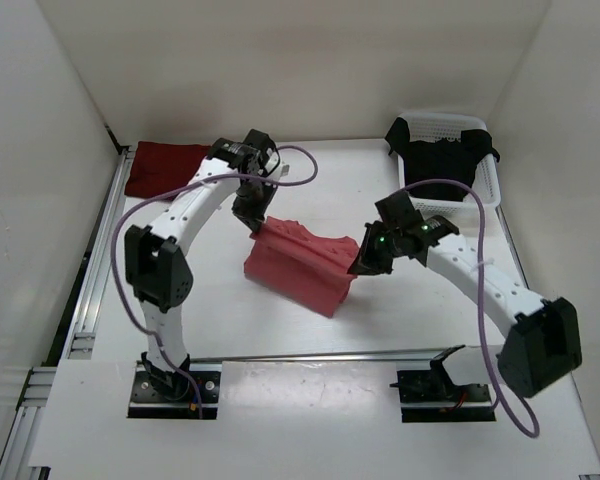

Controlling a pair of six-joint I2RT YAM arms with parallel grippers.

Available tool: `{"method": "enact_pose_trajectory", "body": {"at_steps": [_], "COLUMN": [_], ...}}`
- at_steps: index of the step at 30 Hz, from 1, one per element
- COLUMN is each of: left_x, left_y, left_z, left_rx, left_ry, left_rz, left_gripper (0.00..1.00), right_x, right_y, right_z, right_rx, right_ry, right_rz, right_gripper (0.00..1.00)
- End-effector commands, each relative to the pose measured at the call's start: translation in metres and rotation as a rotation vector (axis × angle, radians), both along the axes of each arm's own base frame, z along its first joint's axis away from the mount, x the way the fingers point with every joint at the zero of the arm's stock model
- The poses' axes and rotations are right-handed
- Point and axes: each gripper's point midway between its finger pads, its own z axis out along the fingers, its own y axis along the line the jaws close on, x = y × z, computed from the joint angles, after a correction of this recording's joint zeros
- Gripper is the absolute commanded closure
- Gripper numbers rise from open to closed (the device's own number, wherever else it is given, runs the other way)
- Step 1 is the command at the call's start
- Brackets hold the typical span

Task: Fold and stack the t-shirts
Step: Fold the long partially folded tshirt into a neat square

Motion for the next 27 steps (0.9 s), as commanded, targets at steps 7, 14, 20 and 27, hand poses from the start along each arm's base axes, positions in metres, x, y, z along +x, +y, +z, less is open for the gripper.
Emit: {"method": "enact_pose_trajectory", "body": {"at_steps": [7,14,20,27], "left_x": [0.053,0.075,0.138,0.089], "left_y": [0.016,0.014,0.035,0.016], "left_z": [-0.012,-0.035,-0.017,0.028], "left_rx": [0.029,0.034,0.070,-0.096], "left_ry": [0.010,-0.005,-0.224,-0.277], "left_rz": [0.072,0.086,0.175,0.105], "left_gripper": [0.90,0.79,0.30,0.34], "right_x": [0.053,0.088,0.158,0.158], "right_y": [-0.012,-0.017,-0.046,-0.012], "right_z": [-0.022,-0.053,-0.041,0.030], "right_rx": [0.036,0.010,-0.049,-0.125], "right_ry": [0.043,0.122,-0.008,-0.293], "right_rz": [0.006,-0.028,-0.183,-0.107], "right_gripper": [1.00,0.97,0.47,0.46]}}
